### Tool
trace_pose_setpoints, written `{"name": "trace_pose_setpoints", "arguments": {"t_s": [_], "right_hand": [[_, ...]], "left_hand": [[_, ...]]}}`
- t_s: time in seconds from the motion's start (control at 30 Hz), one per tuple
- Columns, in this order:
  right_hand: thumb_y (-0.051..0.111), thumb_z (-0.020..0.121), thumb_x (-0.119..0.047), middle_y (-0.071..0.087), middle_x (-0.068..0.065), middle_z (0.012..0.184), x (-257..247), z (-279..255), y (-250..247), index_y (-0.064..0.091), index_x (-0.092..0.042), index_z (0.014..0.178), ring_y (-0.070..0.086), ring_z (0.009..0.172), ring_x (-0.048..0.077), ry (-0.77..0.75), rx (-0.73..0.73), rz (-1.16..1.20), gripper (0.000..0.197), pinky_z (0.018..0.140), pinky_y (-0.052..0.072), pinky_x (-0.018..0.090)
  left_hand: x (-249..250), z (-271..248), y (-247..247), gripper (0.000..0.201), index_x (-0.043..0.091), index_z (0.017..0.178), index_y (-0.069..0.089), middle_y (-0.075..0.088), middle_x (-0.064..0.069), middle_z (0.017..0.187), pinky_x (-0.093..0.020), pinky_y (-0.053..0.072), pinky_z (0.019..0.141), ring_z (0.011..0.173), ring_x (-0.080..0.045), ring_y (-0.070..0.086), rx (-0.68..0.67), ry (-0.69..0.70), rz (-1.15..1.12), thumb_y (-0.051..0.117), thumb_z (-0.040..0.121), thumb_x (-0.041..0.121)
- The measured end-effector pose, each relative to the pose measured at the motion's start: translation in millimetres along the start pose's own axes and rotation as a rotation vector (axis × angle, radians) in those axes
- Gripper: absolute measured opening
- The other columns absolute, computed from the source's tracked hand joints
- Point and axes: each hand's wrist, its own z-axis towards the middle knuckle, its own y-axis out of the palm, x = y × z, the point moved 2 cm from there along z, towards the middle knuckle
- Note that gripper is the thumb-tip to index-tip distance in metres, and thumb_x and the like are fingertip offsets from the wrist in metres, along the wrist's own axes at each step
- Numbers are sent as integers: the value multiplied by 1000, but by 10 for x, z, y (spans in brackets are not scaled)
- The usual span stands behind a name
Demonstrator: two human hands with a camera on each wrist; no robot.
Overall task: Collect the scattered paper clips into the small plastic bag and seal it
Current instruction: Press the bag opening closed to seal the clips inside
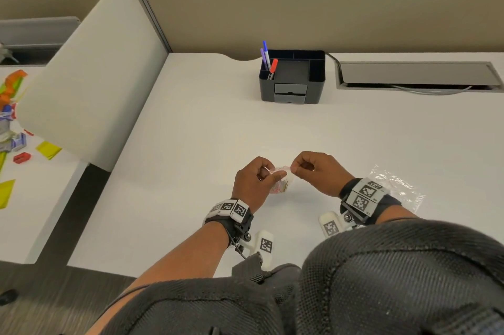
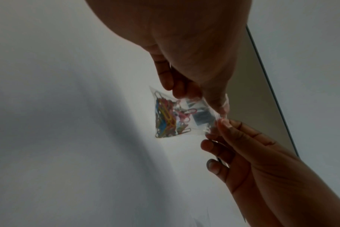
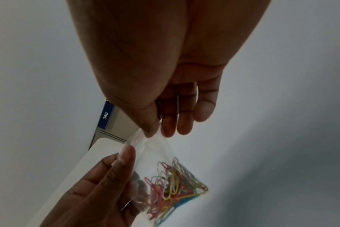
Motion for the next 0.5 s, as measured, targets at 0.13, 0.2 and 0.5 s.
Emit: {"name": "trace_pose_setpoints", "arguments": {"t_s": [0.13,0.2,0.5], "right_hand": [[64,91,-22,71,-5,80,21,8,-26,69,-20,89,61,72,8,-1,28,17,6,67,46,25],[65,91,-23,68,-10,74,20,6,-25,72,-20,91,57,66,3,-8,25,14,7,66,44,21],[62,91,-22,65,-10,81,-81,-6,-48,66,-23,83,59,76,9,-97,-12,-173,9,70,47,26]], "left_hand": [[11,5,-19,10,23,83,68,60,8,63,-17,44,58,55,-4,50,-7,4,6,74,83,31],[15,-6,-27,13,24,78,67,66,6,73,-17,46,62,63,-2,55,24,31,32,74,83,33],[31,-23,-22,37,32,114,64,58,20,111,-9,41,76,108,3,48,18,63,94,76,80,39]]}}
